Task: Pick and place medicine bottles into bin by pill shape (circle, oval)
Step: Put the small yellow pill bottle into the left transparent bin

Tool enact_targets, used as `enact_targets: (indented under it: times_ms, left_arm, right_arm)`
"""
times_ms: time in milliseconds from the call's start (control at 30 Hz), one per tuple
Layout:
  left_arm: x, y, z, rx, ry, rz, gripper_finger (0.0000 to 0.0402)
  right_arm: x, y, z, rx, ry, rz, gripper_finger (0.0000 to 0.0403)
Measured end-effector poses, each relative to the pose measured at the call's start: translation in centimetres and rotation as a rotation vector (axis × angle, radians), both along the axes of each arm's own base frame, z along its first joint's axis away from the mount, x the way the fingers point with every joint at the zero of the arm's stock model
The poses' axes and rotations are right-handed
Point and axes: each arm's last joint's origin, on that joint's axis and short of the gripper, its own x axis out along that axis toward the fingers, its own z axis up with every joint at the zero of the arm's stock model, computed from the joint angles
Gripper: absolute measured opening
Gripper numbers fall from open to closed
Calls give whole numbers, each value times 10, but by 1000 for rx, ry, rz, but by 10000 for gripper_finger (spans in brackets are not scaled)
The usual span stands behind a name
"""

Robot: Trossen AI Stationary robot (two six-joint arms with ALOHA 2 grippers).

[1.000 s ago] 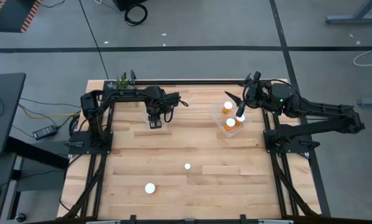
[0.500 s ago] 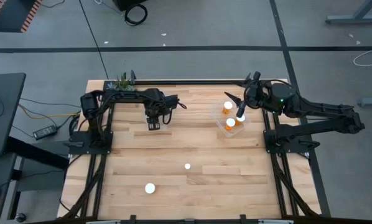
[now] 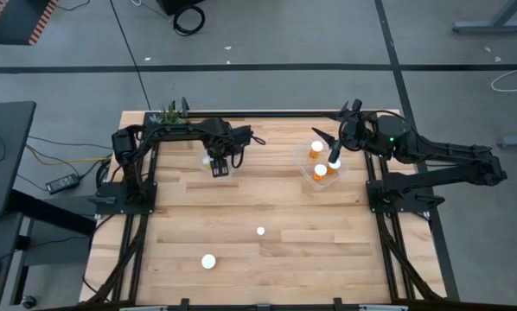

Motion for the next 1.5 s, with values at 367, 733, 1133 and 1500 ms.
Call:
enact_targets:
  times_ms: [367,733,1133,1500]
  left_arm:
    - [29,-23,35,42,-134,-88,196]
    - [59,-74,50,-26,-355,-97,196]
    - [82,-168,29,-164,-432,-369,190]
    - [95,-200,32,-200,-610,-387,190]
  right_arm:
    - [0,0,0,0,1,0,233]
    - [0,0,0,0,1,0,233]
    - [0,0,0,0,0,0,233]
    - [0,0,1,0,-7,4,233]
